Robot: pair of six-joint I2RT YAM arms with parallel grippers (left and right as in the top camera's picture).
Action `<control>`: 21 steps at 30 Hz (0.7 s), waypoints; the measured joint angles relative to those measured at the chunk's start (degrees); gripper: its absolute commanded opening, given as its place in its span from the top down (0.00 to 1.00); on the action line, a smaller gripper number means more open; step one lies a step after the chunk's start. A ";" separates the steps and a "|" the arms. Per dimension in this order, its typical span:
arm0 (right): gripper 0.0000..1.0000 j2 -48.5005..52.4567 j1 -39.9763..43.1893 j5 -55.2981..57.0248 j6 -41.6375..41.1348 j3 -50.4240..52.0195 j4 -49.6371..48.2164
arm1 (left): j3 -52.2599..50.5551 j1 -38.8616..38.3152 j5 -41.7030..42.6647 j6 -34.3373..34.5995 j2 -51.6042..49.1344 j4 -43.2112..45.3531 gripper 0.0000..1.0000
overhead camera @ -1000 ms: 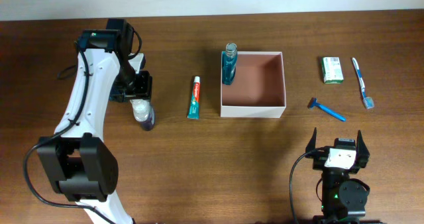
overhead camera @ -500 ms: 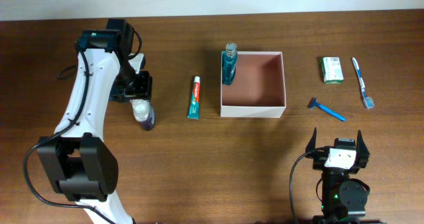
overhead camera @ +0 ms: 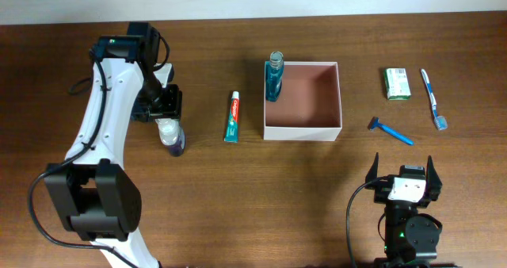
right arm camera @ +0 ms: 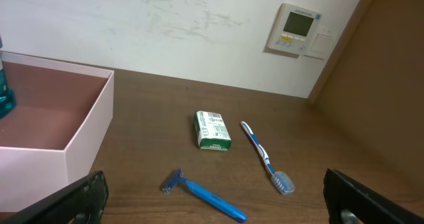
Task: Pack container
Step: 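Close the left gripper around the foam pump bottle's pump head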
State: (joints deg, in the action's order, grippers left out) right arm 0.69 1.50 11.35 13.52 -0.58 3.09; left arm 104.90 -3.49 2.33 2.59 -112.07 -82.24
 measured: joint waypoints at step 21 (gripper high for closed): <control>0.01 0.00 0.00 0.00 0.00 0.00 0.00 | 0.00 0.00 -0.02 -0.02 0.00 0.37 0.31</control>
State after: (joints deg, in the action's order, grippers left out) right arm 0.69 1.50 11.35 13.52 -0.58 3.09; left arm 104.90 -3.49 2.31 2.57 -112.07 -81.87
